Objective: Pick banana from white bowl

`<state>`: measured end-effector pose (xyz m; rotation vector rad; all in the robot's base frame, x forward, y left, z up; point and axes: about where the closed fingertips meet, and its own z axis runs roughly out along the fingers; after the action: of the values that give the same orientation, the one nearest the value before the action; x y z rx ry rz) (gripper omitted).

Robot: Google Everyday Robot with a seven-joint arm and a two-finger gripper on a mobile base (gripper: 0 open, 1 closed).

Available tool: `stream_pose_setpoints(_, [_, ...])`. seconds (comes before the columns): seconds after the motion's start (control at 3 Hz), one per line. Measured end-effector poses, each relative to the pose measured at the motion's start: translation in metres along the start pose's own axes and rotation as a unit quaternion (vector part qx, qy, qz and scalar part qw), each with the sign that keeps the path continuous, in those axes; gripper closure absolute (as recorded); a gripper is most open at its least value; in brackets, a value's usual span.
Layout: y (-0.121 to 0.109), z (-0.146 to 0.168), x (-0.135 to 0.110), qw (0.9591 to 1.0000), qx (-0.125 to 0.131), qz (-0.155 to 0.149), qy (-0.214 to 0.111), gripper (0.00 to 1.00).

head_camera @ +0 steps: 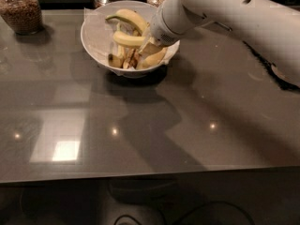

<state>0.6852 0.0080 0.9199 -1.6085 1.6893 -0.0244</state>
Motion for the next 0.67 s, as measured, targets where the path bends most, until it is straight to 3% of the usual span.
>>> stream_pose_setpoints(0.33, [0.012,-0.032,-0.003,0.9998,-0.010,-0.016,-0.007,1.00])
stream_pose_setpoints(0.67, [0.033,-0.069,0.003,0.9982,-0.028,-0.022,-0.049,1.00])
